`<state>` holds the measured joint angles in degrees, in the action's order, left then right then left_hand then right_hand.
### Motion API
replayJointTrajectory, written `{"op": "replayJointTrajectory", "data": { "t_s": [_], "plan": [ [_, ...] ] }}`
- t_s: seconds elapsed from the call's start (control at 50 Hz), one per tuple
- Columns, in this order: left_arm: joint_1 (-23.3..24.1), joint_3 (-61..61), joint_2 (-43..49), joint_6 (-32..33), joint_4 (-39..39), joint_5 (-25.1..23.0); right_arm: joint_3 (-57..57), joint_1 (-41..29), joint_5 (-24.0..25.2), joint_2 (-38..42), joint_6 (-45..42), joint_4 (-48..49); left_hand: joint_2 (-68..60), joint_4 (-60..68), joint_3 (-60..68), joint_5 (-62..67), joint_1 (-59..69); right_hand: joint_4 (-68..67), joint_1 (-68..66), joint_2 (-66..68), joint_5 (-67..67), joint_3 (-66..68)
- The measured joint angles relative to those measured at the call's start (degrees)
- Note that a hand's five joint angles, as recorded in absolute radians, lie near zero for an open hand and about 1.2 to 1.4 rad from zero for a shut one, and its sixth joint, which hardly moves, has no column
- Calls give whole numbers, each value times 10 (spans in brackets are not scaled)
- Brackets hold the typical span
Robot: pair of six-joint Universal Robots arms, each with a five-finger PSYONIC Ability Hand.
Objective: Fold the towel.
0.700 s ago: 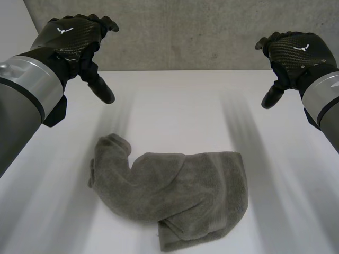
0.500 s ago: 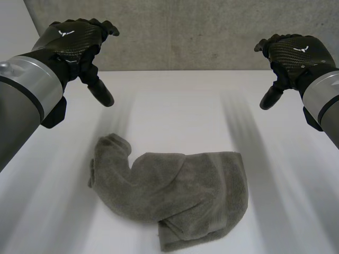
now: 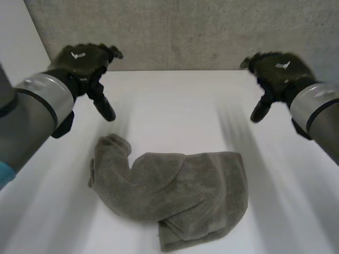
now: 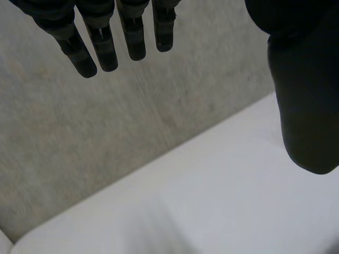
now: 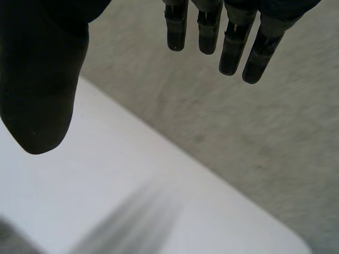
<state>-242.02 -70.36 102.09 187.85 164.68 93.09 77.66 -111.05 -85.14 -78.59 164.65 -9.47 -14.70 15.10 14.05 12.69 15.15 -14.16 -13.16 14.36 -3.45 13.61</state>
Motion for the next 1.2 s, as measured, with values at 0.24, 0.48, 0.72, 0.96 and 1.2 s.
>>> {"op": "replayJointTrajectory", "data": {
  "t_s": [0.24, 0.48, 0.72, 0.96, 1.2],
  "plan": [
    [-47, 5, 161, 105, -5, -54, -5, -7, 111, 169, -28, -24, 1, 0, 0, 0, 0, 0, 0, 0, 0, 0],
    [-51, -22, 231, 218, -23, -94, -42, -9, 115, 285, -47, -7, 1, 0, 0, -1, 0, 0, 0, 0, 0, 0],
    [-51, -21, 255, 258, -20, -85, -66, -9, 112, 310, -70, -7, -68, 60, 70, 82, 60, -66, -74, 59, -81, 70],
    [-52, -14, 257, 255, -19, -83, -62, -8, 113, 315, -69, -8, -609, 609, 630, 616, 584, -255, -266, 255, -252, 261],
    [-63, -7, 224, 249, -18, -83, -54, -6, 113, 308, -69, -8, -669, 704, 727, 693, 628, -431, -421, 410, -442, 436]
  ]
}}
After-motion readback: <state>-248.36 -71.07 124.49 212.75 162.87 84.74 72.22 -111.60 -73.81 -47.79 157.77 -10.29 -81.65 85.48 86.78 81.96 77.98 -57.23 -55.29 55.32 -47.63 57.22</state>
